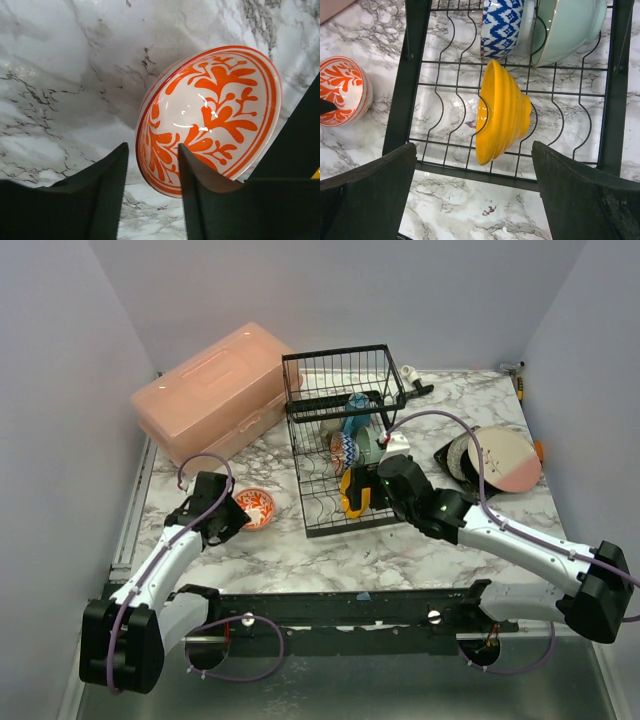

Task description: Load the mixed dishes into the dish rack

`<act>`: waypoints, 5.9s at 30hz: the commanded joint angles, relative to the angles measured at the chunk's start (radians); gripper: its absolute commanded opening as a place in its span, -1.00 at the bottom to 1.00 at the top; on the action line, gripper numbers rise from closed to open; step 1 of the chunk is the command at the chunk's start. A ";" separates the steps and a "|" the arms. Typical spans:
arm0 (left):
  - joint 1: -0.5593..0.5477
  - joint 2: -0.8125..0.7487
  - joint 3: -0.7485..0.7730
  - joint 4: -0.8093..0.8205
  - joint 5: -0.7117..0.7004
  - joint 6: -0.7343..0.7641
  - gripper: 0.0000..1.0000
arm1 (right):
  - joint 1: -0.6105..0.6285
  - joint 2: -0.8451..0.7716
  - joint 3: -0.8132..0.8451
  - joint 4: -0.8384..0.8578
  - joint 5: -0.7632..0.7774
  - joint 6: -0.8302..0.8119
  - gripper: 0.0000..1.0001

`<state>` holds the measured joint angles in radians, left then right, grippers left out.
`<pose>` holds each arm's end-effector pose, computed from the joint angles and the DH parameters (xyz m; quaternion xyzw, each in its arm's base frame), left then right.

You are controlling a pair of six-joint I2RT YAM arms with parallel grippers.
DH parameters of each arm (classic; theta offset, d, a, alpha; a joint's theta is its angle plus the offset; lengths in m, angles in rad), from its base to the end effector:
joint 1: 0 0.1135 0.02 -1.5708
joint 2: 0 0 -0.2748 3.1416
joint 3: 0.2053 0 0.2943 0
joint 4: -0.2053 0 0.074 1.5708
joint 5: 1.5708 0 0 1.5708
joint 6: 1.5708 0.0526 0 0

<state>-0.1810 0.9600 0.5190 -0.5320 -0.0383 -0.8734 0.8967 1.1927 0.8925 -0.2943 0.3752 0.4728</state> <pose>0.2166 -0.0376 0.1653 -0.3295 0.8969 -0.1323 0.2636 0.2107 0.2328 0.2721 -0.0970 0.8667 0.1638 0.4611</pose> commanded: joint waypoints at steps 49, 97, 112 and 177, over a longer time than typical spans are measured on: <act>0.009 -0.248 -0.052 0.526 0.938 -0.151 -1.00 | 0.084 0.025 -0.111 0.601 -0.537 0.346 0.98; -0.095 -0.279 0.164 0.137 0.647 0.233 0.72 | 0.083 -0.273 -0.080 0.086 0.153 0.288 -1.00; -0.095 -0.375 0.388 -0.154 0.231 0.546 0.81 | 0.052 -0.189 0.009 -0.152 0.482 0.002 -0.99; -0.086 -0.415 0.271 -0.077 0.114 0.572 0.80 | -0.264 0.054 -0.186 0.199 -0.162 -0.113 0.61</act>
<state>-0.2726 0.5362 0.8017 -0.6296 0.0422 -0.3130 0.6342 1.2823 0.7139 -0.1101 0.2008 0.3252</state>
